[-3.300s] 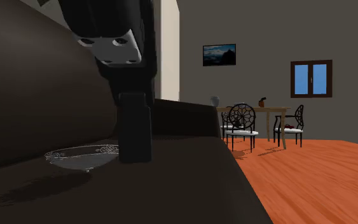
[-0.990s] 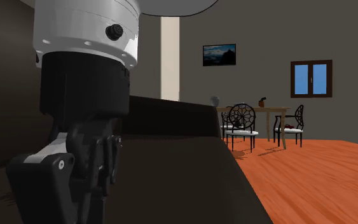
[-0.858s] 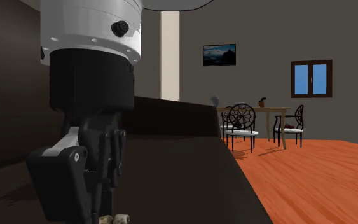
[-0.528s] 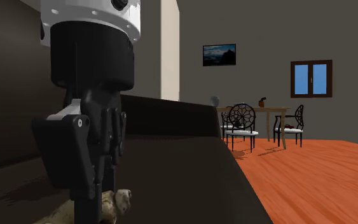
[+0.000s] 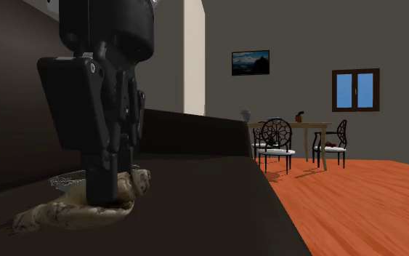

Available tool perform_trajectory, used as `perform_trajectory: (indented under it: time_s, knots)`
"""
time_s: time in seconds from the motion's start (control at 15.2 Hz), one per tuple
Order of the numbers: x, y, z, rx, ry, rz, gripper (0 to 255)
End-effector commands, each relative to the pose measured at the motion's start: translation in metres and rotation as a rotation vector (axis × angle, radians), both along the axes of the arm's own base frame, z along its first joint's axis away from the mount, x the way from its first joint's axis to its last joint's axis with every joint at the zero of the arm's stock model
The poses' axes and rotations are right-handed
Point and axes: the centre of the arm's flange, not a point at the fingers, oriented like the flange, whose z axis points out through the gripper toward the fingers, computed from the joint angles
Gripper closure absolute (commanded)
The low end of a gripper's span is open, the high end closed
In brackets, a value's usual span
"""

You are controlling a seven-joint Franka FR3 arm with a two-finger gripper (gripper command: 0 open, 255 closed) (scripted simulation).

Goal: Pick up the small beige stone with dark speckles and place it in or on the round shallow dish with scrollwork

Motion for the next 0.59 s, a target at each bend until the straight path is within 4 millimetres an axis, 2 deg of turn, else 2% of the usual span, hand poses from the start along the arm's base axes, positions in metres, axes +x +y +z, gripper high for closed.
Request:
perform_trajectory:
  time_s: [0.0, 0.4, 0.53]
  knots:
    - [0.000, 0.000, 0.010, 0.000, 0.000, 0.000, 255]
    - [0.000, 0.000, 0.041, 0.000, 0.000, 0.000, 255]
    - [0.011, -0.024, 0.040, 0.000, 0.000, 0.000, 255]
